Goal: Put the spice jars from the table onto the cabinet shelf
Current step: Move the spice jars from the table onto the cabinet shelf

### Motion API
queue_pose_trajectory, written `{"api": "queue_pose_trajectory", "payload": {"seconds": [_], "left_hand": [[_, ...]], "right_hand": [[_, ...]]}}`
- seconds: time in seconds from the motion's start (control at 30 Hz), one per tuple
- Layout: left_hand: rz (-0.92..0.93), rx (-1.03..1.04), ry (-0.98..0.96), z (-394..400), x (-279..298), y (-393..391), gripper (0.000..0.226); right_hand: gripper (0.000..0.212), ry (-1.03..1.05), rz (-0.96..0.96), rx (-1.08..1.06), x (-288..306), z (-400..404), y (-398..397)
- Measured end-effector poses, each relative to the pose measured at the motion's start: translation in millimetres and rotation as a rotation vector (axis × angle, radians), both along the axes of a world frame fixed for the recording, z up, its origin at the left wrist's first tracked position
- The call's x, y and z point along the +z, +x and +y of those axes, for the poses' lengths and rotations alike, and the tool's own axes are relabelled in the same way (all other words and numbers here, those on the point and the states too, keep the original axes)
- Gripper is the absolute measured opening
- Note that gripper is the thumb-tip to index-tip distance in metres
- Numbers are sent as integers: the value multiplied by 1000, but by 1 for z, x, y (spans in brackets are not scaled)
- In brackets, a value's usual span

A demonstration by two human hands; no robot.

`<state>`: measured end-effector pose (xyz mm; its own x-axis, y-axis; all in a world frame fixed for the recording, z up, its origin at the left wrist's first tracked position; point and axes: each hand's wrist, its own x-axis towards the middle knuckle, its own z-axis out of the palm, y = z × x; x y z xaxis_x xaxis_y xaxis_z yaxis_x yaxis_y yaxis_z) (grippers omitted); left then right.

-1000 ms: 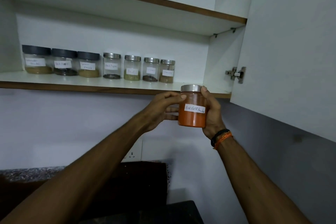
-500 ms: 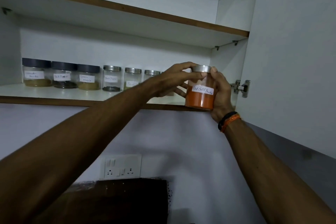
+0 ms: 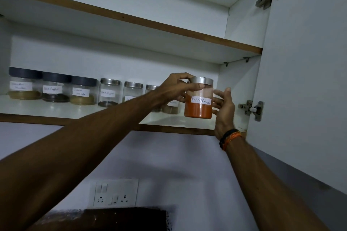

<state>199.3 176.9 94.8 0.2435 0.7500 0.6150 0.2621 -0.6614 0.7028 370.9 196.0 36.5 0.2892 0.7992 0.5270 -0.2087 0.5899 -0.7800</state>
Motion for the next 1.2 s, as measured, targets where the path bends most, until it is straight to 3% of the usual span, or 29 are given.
{"api": "queue_pose_trajectory", "payload": {"seconds": [0.07, 0.17, 0.33, 0.53, 0.73, 1.0, 1.2], "left_hand": [[0, 29, -11, 9, 1, -2, 44], [20, 60, -35, 27, 1, -2, 45], [41, 89, -42, 57, -2, 1, 45], [68, 74, -79, 91, -12, 12, 46], [108, 93, -52, 119, -21, 22, 47], [596, 342, 340, 135, 7, 16, 43], [834, 376, 386, 144, 20, 15, 43]], "right_hand": [[48, -53, -60, -198, -8, 13, 3], [27, -48, -335, -463, -20, 33, 13], [27, 9, -670, -772, -32, 55, 18], [14, 57, -551, -882, -37, 57, 13], [20, 64, -497, -925, -39, 57, 11], [22, 122, -465, -921, -41, 60, 12], [22, 136, -461, -918, -42, 59, 11]]}}
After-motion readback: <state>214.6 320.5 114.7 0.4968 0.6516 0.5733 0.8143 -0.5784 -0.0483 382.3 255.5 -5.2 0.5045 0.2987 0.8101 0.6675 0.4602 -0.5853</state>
